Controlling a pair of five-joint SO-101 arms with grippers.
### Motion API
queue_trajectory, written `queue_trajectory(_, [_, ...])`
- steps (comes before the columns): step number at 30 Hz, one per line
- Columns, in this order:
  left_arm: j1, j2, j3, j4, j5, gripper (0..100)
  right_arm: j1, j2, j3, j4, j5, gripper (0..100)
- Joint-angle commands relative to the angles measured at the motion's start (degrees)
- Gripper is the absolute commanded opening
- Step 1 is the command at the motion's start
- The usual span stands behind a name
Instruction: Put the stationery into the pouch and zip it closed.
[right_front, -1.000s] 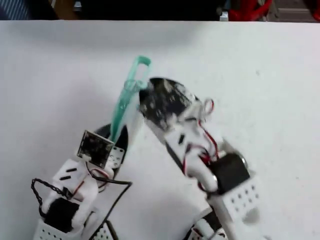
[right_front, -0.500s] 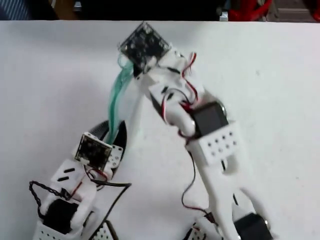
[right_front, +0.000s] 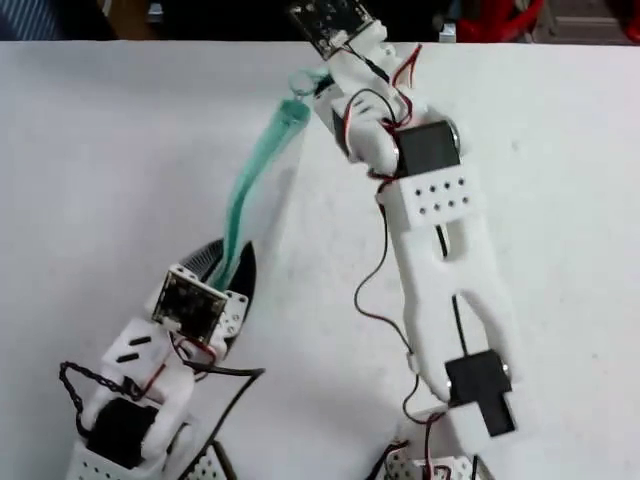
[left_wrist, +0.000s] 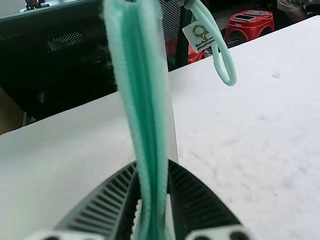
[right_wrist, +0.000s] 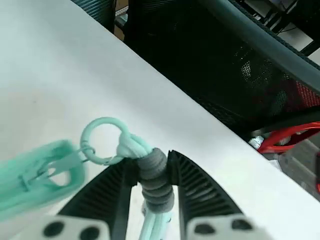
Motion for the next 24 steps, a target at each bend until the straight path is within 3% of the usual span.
queue_trajectory(1, [-0.1,0.0,0.5,0.6,-0.4,2,6.1,3.2,-6.7,-0.3,-0.1,1.8])
queue_trajectory(8, [-0.1,0.0,0.5,0.7,-0.4,2,8.0,12.4,-12.0,-0.3,5.0,1.8])
queue_trajectory(16, [-0.1,0.0,0.5,0.7,-0.4,2,13.7,20.4,-20.4,0.2,5.2,1.8])
queue_trajectory(24, [-0.1,0.0,0.5,0.6,-0.4,2,12.9,23.4,-26.2,5.7,5.2,1.8])
